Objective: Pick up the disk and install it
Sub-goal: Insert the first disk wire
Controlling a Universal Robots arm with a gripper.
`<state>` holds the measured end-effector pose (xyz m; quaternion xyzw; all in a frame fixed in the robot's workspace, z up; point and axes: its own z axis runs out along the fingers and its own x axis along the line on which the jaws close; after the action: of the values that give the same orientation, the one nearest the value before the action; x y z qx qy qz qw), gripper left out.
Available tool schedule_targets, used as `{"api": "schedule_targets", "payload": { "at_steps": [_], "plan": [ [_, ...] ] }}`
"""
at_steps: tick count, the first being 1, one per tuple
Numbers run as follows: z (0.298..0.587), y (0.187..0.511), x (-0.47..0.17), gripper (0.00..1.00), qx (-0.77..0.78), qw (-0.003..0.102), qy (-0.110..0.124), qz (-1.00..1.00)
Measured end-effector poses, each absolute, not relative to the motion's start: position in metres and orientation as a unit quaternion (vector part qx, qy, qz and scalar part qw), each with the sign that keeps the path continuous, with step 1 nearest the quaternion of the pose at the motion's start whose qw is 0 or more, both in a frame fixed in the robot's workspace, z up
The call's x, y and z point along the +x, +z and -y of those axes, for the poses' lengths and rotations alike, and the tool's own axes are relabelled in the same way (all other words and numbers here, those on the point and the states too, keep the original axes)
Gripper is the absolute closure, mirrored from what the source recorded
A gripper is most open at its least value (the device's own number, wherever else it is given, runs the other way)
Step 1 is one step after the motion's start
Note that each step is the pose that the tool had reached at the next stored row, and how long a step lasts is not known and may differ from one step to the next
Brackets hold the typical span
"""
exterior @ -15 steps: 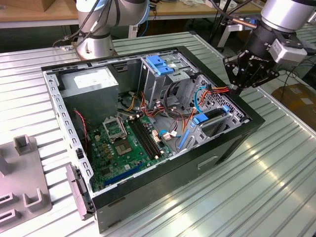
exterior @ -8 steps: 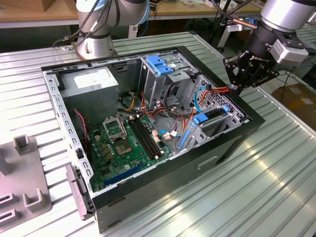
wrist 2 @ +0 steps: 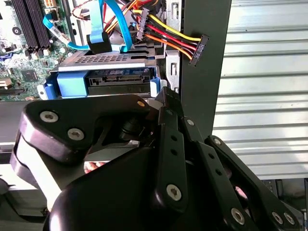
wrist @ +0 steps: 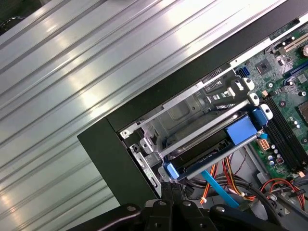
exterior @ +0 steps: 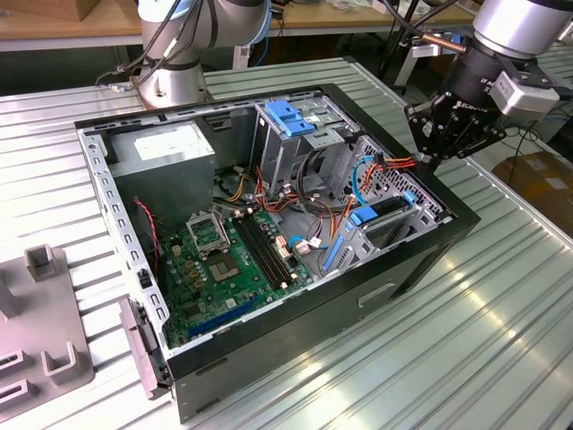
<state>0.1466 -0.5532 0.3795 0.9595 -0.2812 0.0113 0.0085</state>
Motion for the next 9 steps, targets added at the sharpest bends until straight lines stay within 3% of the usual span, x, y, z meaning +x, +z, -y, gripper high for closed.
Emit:
{"api": "schedule_targets", "payload": {
  "at_steps": [3,6,9],
  "plan": [
    [0.5532,0.3795,0.1466,0.89,0.96,0.009,0.011,0.281],
    [0.5519,0.3795,0.1467,0.76,0.961,0.009,0.012,0.276],
    [0.5494,0.3784,0.1475,0.76,0.967,0.01,0.013,0.256]
  ]
}}
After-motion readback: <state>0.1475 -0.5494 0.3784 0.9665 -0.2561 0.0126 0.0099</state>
